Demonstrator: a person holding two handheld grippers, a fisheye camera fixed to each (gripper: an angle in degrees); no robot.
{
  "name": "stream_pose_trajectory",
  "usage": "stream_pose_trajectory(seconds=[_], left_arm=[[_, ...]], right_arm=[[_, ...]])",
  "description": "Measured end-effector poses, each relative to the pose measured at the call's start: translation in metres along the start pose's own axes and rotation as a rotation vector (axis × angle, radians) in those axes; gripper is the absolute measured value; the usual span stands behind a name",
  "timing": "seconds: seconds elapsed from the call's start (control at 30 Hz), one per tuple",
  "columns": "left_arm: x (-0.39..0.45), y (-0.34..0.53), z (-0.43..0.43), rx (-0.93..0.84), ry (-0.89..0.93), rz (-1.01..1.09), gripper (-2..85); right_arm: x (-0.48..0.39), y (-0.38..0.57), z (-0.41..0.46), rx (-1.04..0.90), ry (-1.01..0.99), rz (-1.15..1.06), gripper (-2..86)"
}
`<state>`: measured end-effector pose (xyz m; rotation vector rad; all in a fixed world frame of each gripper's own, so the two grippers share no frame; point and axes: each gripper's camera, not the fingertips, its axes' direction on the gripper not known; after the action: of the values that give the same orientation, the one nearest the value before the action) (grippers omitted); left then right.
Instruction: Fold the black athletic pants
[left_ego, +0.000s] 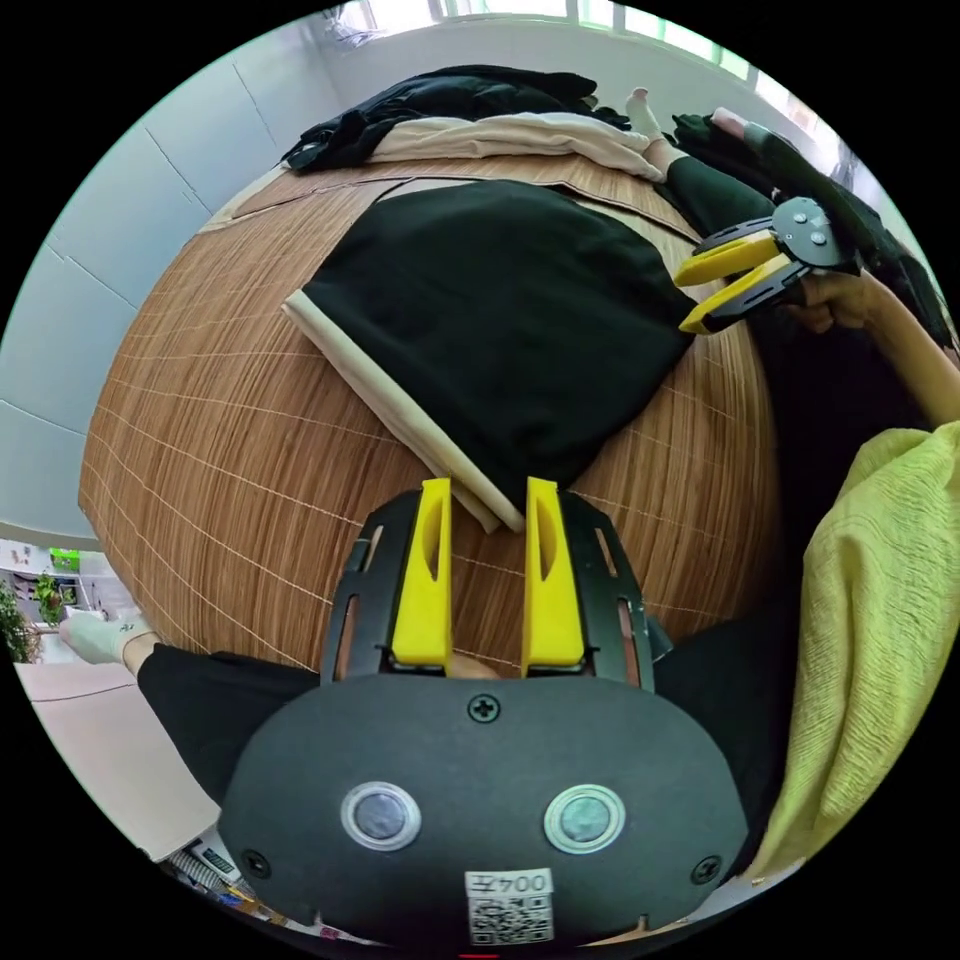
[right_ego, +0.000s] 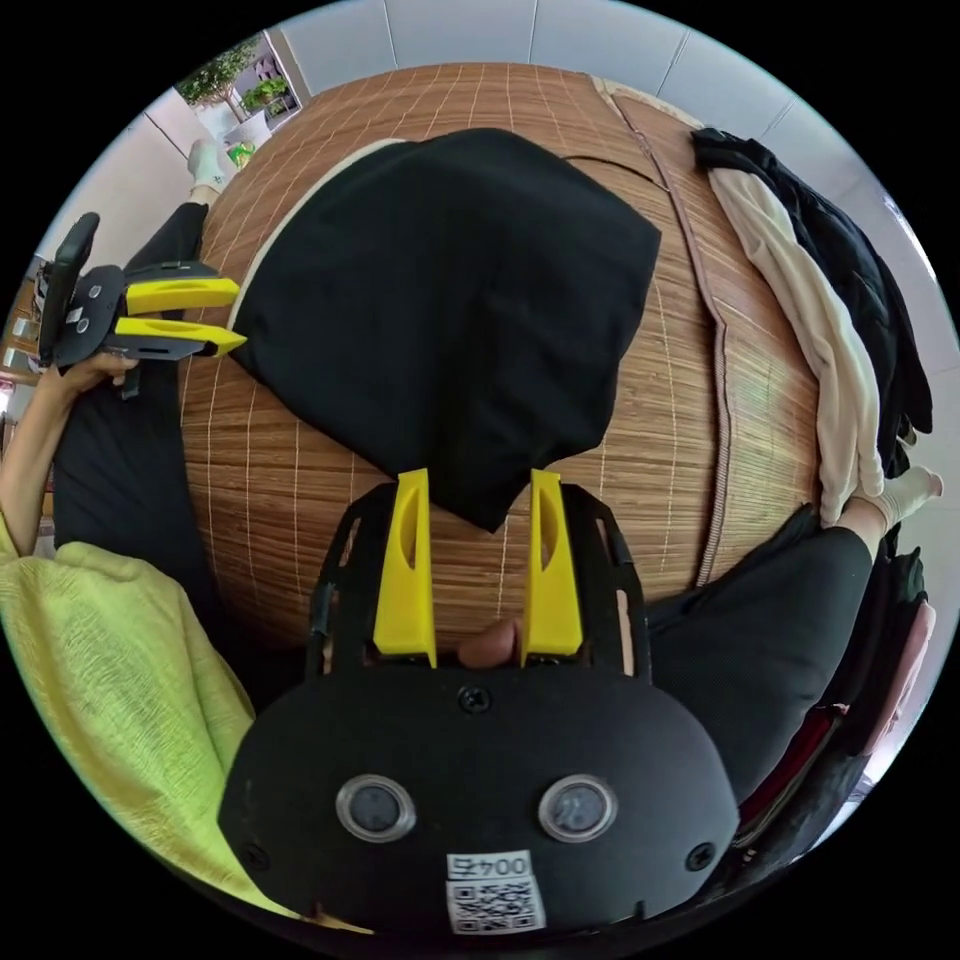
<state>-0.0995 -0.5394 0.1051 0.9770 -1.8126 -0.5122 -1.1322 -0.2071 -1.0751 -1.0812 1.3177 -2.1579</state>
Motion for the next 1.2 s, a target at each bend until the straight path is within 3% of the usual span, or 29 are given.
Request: stream_pose_trajectory(seconds=[0.3,0.57,0.73,0.9,1.2], left_arm=[[0.076,0.013,-0.025,0.119,-0.144,0.107,12.6],[0.153,0.008,-0.006,0.088,-0.335,0.315,14.4],[0.174,0.002,-0.005,0.105,-0.337,0.343,14.5],[0.188,-0.006,-0.005,0.115,-0.344,0.348,14.6],[0.201,-0.036,0.008,0.091,-0.474,0.331,11.7]], right_arm=[[-0.054,0.015,-0.017,0.179,0.032,-0.123,13.9],[-0.142,0.003,0.043,0.149,0.388,-0.451,14.4],[-0.139,-0.006,0.069,0.140,0.478,-0.456,6.8],[-0.115,-0.017,0.076,0.128,0.392,-0.440,3.9],[-0.016,-0.029,0.076,0.171,-0.025,-0.302,3.8]])
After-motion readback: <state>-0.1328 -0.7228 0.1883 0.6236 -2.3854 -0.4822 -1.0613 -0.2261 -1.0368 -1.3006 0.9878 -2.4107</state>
